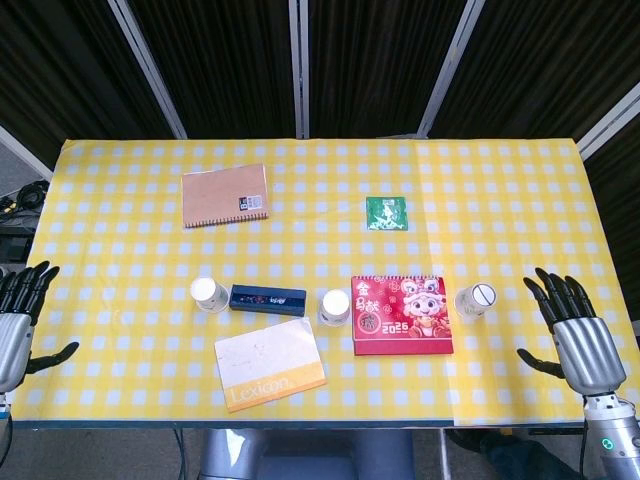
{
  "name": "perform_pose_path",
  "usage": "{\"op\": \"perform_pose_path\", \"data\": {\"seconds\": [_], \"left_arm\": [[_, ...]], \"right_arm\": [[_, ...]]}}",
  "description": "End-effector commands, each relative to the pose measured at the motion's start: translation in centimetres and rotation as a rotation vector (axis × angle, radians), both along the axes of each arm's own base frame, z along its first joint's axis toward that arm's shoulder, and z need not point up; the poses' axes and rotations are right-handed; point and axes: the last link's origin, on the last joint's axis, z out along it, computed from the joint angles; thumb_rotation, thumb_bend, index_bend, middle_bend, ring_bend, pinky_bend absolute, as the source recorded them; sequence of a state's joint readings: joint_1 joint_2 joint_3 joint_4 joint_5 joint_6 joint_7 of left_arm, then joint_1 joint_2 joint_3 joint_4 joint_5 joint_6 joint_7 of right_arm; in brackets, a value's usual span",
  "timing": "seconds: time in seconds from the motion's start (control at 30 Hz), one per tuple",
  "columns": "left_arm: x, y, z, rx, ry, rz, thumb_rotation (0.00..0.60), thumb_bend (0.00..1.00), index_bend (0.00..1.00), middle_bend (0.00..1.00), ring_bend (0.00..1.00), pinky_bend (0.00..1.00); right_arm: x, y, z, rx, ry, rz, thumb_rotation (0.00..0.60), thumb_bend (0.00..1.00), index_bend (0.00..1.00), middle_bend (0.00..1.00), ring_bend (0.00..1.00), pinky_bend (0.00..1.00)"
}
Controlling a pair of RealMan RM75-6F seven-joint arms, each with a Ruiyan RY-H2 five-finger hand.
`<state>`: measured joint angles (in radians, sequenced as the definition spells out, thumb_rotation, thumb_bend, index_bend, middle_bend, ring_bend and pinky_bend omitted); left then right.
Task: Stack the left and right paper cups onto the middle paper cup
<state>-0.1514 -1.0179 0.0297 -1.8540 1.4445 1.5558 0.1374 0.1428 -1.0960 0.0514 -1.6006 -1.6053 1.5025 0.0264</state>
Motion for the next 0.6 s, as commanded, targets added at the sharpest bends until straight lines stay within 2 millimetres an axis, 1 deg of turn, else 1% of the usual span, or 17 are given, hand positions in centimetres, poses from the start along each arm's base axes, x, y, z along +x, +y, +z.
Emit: {"op": "perform_pose_path", "data": {"seconds": [0.03, 0.17, 0.27, 0.3, 0.37, 0.4, 0.47, 0.5, 0.6], "left_arm": [[0.0, 0.1, -0.1, -0.008, -0.002, 0.008, 0.6, 0.0, 0.0, 0.0, 0.0, 0.0], [0.1, 0.3, -0.1, -0.009, -0.006, 0.004, 0.6, 0.0, 0.0, 0.0, 0.0, 0.0], [0.1, 0.3, -0.1, -0.005, -0.011, 0.001, 0.6, 0.0, 0.0, 0.0, 0.0, 0.0], [0.1, 0.3, 0.0, -0.003, -0.013, 0.0, 0.6, 0.0, 0.0, 0.0, 0.0, 0.0], [0.2, 0.4, 0.0, -0.003, -0.015, -0.002, 0.6, 0.0, 0.0, 0.0, 0.0, 0.0], [0.2, 0.5, 0.0, -0.004, -0.015, -0.004, 0.6, 0.0, 0.0, 0.0, 0.0, 0.0], [0.3, 0.6, -0.1, -0.006, -0.017, -0.006, 0.6, 0.0, 0.0, 0.0, 0.0, 0.0], [0.3, 0.6, -0.1, -0.006, -0.017, -0.005, 0.6, 0.0, 0.0, 0.0, 0.0, 0.0], [0.3, 0.6, -0.2, -0.009, -0.012, -0.003, 0.6, 0.0, 0.0, 0.0, 0.0, 0.0]], "right_arm": [[-0.1, 0.0, -0.2, 0.007, -0.001, -0.006, 0.6, 0.0, 0.06, 0.0, 0.0, 0.0], [-0.3, -0.3, -0.6, 0.034, -0.013, -0.025, 0.6, 0.0, 0.06, 0.0, 0.0, 0.0], [-0.7, -1.6, -0.9, 0.068, -0.011, -0.043, 0.6, 0.0, 0.06, 0.0, 0.0, 0.0], [-0.9, -2.2, -0.9, 0.078, 0.0, -0.05, 0.6, 0.0, 0.06, 0.0, 0.0, 0.0], [-1.3, -3.7, -1.0, 0.104, 0.009, -0.066, 0.6, 0.0, 0.08, 0.03, 0.0, 0.05], [-1.5, -4.9, -1.1, 0.129, 0.004, -0.079, 0.6, 0.0, 0.1, 0.05, 0.0, 0.1], [-1.8, -6.6, -1.1, 0.16, 0.0, -0.095, 0.6, 0.0, 0.12, 0.1, 0.0, 0.16], [-2.2, -7.6, -1.2, 0.188, -0.002, -0.121, 0.6, 0.02, 0.14, 0.13, 0.01, 0.18], [-2.4, -9.6, -1.3, 0.243, -0.012, -0.158, 0.6, 0.12, 0.16, 0.18, 0.04, 0.24]]}}
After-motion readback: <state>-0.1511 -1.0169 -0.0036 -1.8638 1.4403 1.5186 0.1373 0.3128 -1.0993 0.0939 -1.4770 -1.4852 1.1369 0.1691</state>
